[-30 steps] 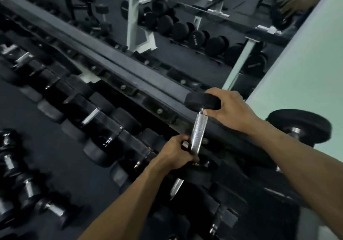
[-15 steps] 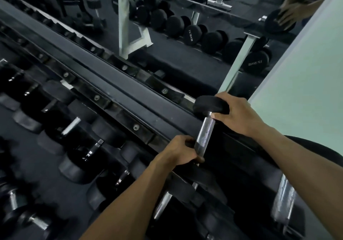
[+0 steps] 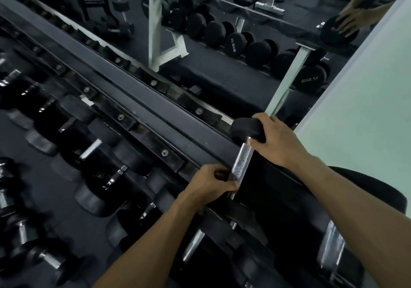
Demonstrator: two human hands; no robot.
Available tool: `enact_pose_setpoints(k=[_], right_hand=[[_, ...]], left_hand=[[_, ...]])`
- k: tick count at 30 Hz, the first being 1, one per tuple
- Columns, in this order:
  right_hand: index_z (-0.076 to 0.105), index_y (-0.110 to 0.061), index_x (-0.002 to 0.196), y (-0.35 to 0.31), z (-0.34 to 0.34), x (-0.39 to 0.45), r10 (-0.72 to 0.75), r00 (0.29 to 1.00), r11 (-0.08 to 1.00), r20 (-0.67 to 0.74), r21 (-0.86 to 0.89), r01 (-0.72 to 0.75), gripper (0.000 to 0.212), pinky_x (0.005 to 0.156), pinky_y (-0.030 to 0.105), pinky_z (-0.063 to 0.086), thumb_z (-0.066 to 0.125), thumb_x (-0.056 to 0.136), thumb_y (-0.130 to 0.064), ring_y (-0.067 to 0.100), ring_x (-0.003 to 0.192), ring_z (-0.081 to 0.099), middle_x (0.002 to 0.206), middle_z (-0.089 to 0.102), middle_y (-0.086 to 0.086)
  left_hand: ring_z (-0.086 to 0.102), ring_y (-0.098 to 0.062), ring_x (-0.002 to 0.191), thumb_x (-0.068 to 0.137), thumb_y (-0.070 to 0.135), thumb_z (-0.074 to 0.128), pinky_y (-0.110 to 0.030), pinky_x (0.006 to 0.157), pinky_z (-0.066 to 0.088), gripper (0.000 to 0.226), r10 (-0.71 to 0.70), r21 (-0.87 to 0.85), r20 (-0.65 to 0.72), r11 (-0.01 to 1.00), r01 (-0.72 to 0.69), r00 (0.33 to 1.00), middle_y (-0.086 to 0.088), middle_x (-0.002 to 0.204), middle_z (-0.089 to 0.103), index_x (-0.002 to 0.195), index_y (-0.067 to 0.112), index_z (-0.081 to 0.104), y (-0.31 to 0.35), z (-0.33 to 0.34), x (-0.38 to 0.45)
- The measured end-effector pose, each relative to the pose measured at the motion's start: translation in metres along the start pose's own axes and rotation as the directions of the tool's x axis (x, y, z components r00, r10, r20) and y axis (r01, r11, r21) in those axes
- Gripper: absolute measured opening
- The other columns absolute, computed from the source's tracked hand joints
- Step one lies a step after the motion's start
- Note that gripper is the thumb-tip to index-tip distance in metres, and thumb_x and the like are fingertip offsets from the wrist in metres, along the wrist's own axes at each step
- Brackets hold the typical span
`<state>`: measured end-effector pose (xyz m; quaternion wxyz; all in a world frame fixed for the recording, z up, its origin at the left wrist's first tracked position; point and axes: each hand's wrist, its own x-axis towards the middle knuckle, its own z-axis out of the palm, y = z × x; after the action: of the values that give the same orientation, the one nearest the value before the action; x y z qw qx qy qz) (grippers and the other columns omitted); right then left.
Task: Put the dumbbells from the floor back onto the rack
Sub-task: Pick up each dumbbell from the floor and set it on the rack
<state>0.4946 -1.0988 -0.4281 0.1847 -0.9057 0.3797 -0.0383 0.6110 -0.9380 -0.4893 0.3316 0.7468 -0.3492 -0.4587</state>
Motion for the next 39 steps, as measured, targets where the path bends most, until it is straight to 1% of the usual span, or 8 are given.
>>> enact_pose_setpoints(k=[2,5,12,16,20,23,31,39], right_hand=[[0.037,-0.023,0.140,-0.011,-0.004,0.000,-0.037,0.999,0.998,-0.006,-0.053,0.037,0.065,0.093,0.041,0.047,0.066,0.085,-0.040,0.028,0.118,0.048,0.129,0.047,0.008],[0.036,-0.021,0.143,-0.037,-0.010,0.000,-0.125,0.992,0.989,-0.024,-0.086,0.123,0.068,0.096,0.038,0.044,0.066,0.086,-0.042,0.025,0.128,0.041,0.137,0.041,0.006],[0.043,-0.018,0.139,-0.142,0.010,0.001,-0.353,0.936,0.935,0.020,-0.043,0.353,0.064,0.098,0.040,0.043,0.066,0.086,-0.044,0.028,0.124,0.043,0.135,0.044,0.007],[0.045,-0.019,0.137,-0.215,0.047,-0.006,-0.449,0.886,0.890,0.117,-0.027,0.454,0.060,0.099,0.040,0.041,0.062,0.088,-0.046,0.028,0.127,0.041,0.134,0.045,0.005],[0.045,-0.020,0.137,-0.293,0.092,-0.021,-0.546,0.808,0.827,0.221,-0.012,0.562,0.059,0.099,0.039,0.043,0.062,0.087,-0.046,0.025,0.129,0.039,0.135,0.045,0.004],[0.043,-0.021,0.138,-0.355,0.129,-0.039,-0.603,0.737,0.773,0.305,-0.003,0.634,0.060,0.098,0.038,0.041,0.062,0.087,-0.047,0.024,0.126,0.040,0.135,0.044,0.003],[0.040,-0.026,0.141,-0.519,0.246,-0.104,-0.673,0.527,0.641,0.518,0.054,0.766,0.060,0.099,0.038,0.042,0.060,0.089,-0.047,0.019,0.131,0.038,0.139,0.042,-0.003],[0.039,-0.026,0.143,-0.651,0.375,-0.155,-0.627,0.446,0.629,0.639,0.076,0.774,0.060,0.100,0.040,0.044,0.061,0.090,-0.044,0.020,0.130,0.041,0.138,0.043,-0.001]], left_hand=[[0.068,-0.003,0.087,0.077,0.038,0.076,-0.025,0.084,0.054,0.028,0.015,-0.008,-0.036,1.000,-0.015,0.999,0.015,0.089,0.073,0.102,0.025,0.071,0.000,-0.006,-0.010],[0.064,-0.005,0.093,0.080,0.044,0.073,-0.020,0.079,0.050,0.037,0.018,0.024,-0.109,1.000,-0.016,0.994,0.012,0.098,0.068,0.111,0.024,0.066,-0.002,-0.021,-0.026],[0.062,-0.010,0.102,0.082,0.047,0.068,-0.024,0.087,0.048,0.043,-0.040,0.093,-0.284,0.993,0.069,0.958,0.007,0.109,0.066,0.119,0.024,0.063,-0.040,-0.078,-0.090],[0.061,-0.011,0.106,0.081,0.047,0.069,-0.029,0.092,0.049,0.048,-0.108,0.067,-0.401,0.987,0.147,0.910,0.005,0.113,0.066,0.123,0.024,0.058,-0.084,-0.116,-0.140],[0.061,-0.012,0.100,0.085,0.041,0.068,-0.013,0.077,0.044,0.049,-0.188,0.016,-0.506,0.974,0.227,0.842,0.005,0.118,0.061,0.128,0.023,0.054,-0.138,-0.154,-0.199],[0.058,-0.015,0.114,0.085,0.039,0.067,-0.025,0.093,0.045,0.050,-0.236,0.029,-0.584,0.950,0.311,0.777,0.001,0.125,0.061,0.130,0.020,0.053,-0.185,-0.177,-0.248],[0.056,-0.015,0.115,0.087,0.046,0.062,-0.031,0.094,0.046,0.053,-0.384,-0.072,-0.637,0.893,0.445,0.669,0.003,0.126,0.058,0.133,0.024,0.049,-0.324,-0.230,-0.366],[0.055,-0.018,0.118,0.089,0.045,0.060,-0.033,0.096,0.046,0.051,-0.536,-0.225,-0.581,0.829,0.512,0.613,-0.001,0.131,0.057,0.133,0.021,0.049,-0.468,-0.281,-0.457]])
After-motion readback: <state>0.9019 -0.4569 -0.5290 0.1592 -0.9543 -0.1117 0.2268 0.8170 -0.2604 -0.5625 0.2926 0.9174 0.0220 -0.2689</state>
